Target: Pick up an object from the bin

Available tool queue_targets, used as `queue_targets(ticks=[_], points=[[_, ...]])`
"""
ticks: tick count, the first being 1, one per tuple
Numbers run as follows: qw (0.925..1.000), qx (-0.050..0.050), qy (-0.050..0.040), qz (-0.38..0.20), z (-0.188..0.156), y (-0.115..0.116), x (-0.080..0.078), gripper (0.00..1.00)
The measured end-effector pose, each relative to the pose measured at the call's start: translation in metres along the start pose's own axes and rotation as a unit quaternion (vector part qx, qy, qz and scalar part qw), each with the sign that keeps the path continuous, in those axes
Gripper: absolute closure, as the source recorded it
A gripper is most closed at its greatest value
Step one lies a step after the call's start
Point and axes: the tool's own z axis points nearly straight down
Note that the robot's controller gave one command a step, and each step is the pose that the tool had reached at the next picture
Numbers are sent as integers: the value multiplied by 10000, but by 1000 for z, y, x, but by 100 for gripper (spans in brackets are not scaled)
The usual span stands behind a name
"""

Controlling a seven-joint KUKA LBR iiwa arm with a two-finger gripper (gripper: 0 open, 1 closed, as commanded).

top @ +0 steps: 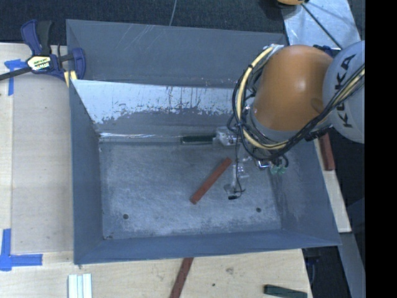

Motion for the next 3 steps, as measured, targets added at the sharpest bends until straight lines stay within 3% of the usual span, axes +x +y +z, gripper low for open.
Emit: queue_targets(ticks=[1,2,3], points=[[9929,-2,-1,-1190,64,-7,2,0],[9799,-13,29,-1996,118,-11,-9,100],[9800,-14,29,-1992,118,-11,-9,100]])
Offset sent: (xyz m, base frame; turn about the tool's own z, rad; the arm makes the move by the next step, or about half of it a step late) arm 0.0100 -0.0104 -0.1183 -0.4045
